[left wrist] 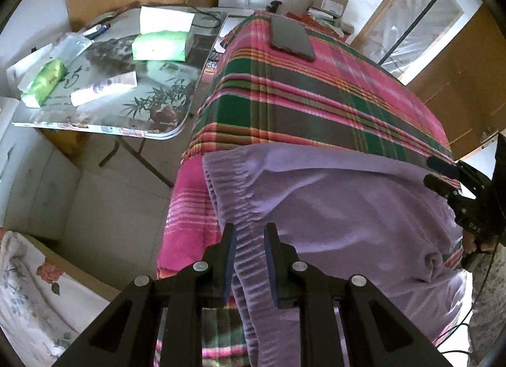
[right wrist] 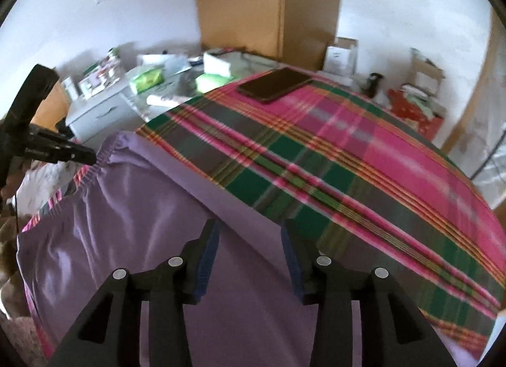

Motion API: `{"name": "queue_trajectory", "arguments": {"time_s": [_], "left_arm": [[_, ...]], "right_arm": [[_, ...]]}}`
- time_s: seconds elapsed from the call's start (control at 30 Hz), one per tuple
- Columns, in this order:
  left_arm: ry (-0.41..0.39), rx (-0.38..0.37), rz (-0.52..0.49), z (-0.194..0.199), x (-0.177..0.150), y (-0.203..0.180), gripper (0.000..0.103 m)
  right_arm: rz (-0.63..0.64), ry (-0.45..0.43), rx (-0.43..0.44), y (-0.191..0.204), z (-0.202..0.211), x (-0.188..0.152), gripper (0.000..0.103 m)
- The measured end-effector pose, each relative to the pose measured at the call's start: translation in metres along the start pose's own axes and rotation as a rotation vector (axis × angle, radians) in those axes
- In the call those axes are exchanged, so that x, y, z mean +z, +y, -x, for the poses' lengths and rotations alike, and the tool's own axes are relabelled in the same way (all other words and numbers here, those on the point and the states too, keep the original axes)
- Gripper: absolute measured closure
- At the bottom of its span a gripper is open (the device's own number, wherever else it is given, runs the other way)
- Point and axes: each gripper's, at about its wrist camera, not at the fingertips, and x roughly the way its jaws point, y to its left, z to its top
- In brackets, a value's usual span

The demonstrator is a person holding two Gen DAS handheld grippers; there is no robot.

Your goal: Fold clothes

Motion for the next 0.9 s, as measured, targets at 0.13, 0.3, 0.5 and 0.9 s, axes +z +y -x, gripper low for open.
{"name": "queue_trajectory", "arguments": {"time_s": [0.13,0.3,0.5,0.9], "left_arm": [[-0.014,-0.056,0.049,-0.004,0.006,0.01,0.085],[-0.028,-0.122,0.115,-0.01,0.016,0.022,0.085],[-0.045,-0.147,0.125,-0.014,0.024,0.024,0.085],[-0.159,-0.119,0.146,-0.017,0.042,0.019,0.103]], "right_arm": [[0.03,0.061,0.035,0.0,-0.024,0.0,0.058],[0.046,0.105,0.022,-0.004,-0.041,-0.001,0.058],[-0.042,0.111,0.052,-0.024,-0.051,0.003,0.081],[-0.149,0.07,0.064,-0.042,-0.053,0.013,0.096]]}}
